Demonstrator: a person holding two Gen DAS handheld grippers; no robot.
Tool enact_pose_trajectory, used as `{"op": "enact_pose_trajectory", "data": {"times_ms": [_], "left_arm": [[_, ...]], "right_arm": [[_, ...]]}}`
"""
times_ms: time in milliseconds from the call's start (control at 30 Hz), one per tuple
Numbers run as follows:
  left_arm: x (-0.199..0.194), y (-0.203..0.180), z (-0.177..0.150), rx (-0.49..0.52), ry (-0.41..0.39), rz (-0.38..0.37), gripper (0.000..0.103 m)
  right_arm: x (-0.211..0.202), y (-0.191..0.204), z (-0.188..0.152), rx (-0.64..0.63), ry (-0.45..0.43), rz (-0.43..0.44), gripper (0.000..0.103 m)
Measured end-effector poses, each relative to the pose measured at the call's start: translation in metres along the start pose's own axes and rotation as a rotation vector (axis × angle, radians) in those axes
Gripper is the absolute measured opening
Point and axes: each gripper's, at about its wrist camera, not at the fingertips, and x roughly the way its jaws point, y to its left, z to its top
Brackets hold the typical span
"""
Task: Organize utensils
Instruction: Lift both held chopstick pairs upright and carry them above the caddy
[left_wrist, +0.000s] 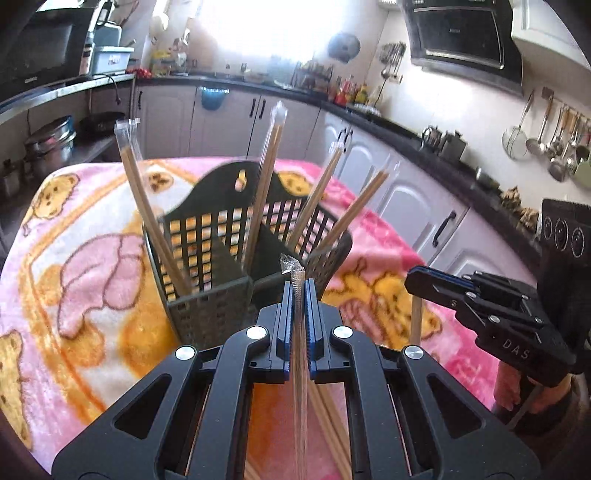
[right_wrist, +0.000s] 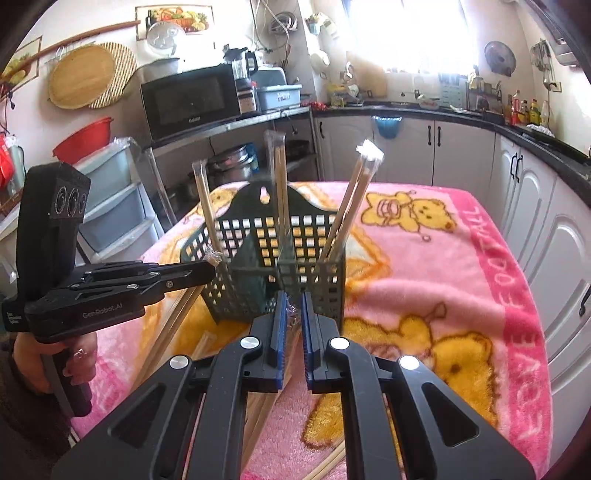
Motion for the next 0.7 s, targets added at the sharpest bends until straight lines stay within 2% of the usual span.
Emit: {"op": "enact_pose_trajectory", "data": {"times_ms": [333,700], "left_arm": [[-0.015,-0.011,0.03,0.004,-0.1,0.009,0.003],[-0.025,-0.019,0.06,0.007,-0.169,0.0,0.003]], "right_arm": [[-0.029,-0.004,0.025,-0.008,-0.09,-0.022,0.007],[-0.044,-0.002,0.045,-0.024,-0.151,-0.022,0.006]]}}
